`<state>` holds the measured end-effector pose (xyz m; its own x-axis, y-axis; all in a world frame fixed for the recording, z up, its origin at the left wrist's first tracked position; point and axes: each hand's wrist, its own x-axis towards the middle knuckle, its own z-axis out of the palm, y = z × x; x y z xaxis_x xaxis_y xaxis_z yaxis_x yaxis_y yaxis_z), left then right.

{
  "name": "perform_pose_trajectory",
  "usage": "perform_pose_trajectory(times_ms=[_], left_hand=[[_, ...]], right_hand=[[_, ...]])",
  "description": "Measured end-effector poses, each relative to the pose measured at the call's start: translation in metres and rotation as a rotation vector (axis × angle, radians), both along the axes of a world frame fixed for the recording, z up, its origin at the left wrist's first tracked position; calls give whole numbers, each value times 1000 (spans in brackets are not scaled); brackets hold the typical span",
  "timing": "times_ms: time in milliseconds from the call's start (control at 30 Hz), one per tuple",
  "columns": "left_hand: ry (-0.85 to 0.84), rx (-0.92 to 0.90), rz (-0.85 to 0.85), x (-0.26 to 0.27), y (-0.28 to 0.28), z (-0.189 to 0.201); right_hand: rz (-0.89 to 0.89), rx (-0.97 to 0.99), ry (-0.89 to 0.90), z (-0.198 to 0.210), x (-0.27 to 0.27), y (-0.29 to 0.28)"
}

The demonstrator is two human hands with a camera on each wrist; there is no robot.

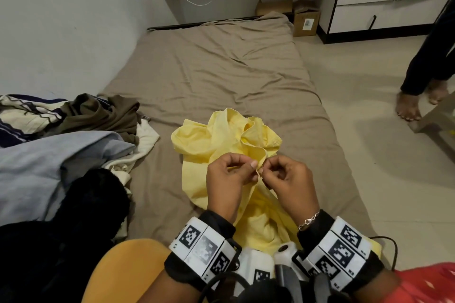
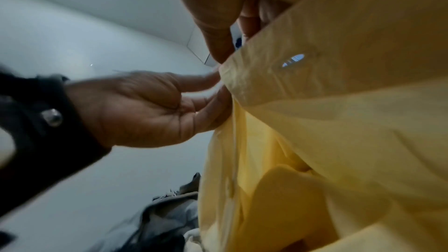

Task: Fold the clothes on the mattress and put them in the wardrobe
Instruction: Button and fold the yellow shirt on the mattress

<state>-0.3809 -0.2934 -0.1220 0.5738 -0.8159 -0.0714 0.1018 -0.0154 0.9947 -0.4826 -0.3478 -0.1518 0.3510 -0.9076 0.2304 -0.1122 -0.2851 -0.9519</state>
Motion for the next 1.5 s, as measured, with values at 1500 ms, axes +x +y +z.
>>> perform_pose_trajectory(times_ms=[1500], left_hand=[[-199, 381, 78, 18, -5, -61]], right_hand=[[48, 12, 138, -21, 5, -6]])
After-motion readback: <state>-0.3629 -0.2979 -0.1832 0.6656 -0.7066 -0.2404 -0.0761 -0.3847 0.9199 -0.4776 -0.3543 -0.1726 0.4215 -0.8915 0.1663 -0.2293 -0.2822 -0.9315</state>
